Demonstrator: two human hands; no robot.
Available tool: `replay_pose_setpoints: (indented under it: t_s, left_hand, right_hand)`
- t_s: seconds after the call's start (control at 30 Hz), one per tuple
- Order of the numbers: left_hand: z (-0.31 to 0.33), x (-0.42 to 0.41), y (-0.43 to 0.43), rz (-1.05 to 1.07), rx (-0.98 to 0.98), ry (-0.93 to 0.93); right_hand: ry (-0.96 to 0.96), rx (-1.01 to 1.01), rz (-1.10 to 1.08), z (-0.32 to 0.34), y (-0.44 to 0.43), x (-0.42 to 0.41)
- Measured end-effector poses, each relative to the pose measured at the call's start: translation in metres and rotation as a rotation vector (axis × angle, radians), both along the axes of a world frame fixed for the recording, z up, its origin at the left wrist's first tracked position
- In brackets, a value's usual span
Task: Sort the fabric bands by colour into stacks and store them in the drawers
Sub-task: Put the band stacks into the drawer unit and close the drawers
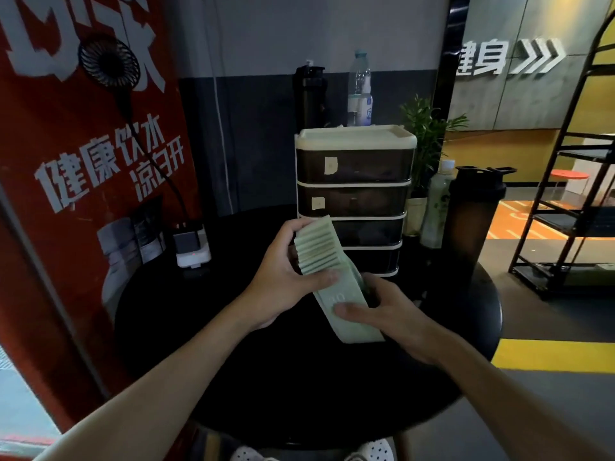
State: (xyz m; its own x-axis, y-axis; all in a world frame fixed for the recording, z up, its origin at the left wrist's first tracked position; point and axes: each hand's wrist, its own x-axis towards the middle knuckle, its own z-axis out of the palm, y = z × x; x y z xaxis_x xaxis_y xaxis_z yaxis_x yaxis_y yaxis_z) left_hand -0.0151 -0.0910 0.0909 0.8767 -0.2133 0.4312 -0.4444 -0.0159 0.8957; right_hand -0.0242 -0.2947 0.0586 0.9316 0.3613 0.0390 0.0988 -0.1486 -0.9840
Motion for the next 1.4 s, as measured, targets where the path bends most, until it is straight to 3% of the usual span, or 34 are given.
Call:
replay_pose_setpoints:
  t_s: [0.27, 0.47, 0.57, 0.7, 1.27, 1.4]
  left_hand:
    - [-0.046, -0.026, 0.005, 0.034, -0.036, 0.116]
    - [-0.071, -0.031, 0.021, 0.041, 0.335, 0.237]
    - [-0.068, -0.03, 0.019, -0.007, 0.5, 0.239]
    - [-0.069, -0.03, 0.019, -0.052, 0.587, 0.201]
    - [-0.08, -0.024, 0.014, 0.061, 0.463, 0.054]
    - [-0.078, -0.025, 0.017, 0.044, 0.453, 0.06]
  right_hand:
    - [-0.284, -0.575, 0.02, 0.021, -0.026, -0.008]
    - [-0.252, -1.031, 0.208, 0.017, -0.02, -0.005]
    - [-0.366, -1.209, 0.187, 0.015, -0.015, -0.004]
    - [-0.378, -1.142, 0.182, 0.015, -0.009, -0.003]
    - [-0.398, -1.014, 0.157, 0.006, -0.019, -0.009]
    - [-0.317, -0.771, 0.067, -0.011, -0.042, -0.019]
